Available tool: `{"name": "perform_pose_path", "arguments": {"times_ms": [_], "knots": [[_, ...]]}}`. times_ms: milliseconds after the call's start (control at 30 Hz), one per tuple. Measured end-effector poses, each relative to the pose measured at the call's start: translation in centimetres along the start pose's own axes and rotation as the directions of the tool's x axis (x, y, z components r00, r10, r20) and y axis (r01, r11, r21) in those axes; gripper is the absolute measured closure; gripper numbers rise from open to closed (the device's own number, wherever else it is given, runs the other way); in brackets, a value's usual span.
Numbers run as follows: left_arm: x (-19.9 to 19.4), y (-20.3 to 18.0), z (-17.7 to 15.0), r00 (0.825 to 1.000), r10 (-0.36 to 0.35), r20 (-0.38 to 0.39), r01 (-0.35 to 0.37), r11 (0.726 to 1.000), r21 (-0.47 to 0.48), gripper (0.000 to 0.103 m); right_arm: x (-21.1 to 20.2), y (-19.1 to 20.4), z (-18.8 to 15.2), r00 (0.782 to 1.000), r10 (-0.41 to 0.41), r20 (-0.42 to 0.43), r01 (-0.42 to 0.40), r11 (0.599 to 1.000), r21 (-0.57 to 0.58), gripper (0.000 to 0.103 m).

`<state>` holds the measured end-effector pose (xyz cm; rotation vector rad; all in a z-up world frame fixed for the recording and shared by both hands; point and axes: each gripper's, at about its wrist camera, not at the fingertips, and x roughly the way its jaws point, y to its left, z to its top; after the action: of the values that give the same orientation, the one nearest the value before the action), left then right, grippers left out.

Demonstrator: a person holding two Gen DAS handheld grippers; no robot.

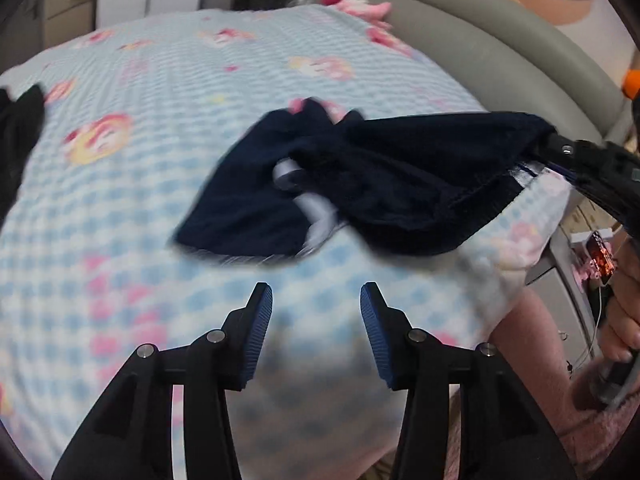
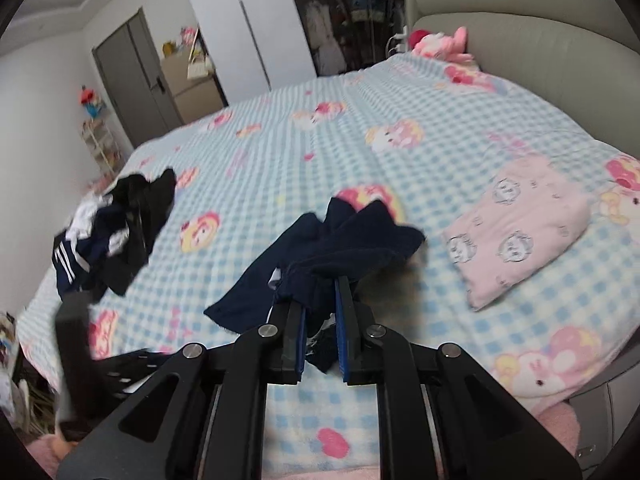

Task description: Fold clothes

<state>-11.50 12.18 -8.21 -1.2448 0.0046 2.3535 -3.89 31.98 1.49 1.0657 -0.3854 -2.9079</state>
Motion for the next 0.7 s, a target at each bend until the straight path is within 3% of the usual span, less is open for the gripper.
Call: {"name": "perform_pose_path", "arguments": {"times_ms": [233,367,467,533,600,633,700], "knots": [[3.8,-3.5,2.7,1.0,0.009,-0.001,-0.009,0.999,0.035,0.055,-4.6,-3.5,-0.4,0.997,-0.055,0.063,0.053,0.998,0.04,0.092],[6.1,-5.0,4.8,0.999,0.045,-0.001,-0.044,0.991,0.127,0.055,-5.2,-5.0,-0.4,0.995,-0.083,0.057,0.081,0.996,0.031,0.092],[8.9,-5.6,6.3,0.997,0.047,-0.06,-0.037,0.987,0.158,0.055,-2.7,-5.5,-1.4,0.997,-0.065,-0.045,0.065,0.998,0.004,0.089],[10.2,-5.6,6.4,0.994,0.048,-0.099,-0.031,0.987,0.159,0.055,-0.1,-5.5,-3.0,0.989,-0.054,-0.134,0.054,0.999,-0.001,0.082],[11.1,-5.6,6.5,0.991,0.043,-0.129,-0.023,0.988,0.154,0.068,2.3,-5.7,-4.5,0.974,-0.07,-0.213,0.071,0.997,-0.004,0.082],[10.6,-5.5,6.4,0.992,0.027,-0.121,-0.01,0.99,0.138,0.081,3.3,-5.8,-5.2,0.966,-0.078,-0.246,0.079,0.997,-0.005,0.081],[8.8,-5.3,6.5,0.998,-0.003,-0.067,0.01,0.994,0.108,0.086,4.3,-6.2,-6.2,0.958,-0.085,-0.274,0.089,0.996,-0.001,0.076]]}}
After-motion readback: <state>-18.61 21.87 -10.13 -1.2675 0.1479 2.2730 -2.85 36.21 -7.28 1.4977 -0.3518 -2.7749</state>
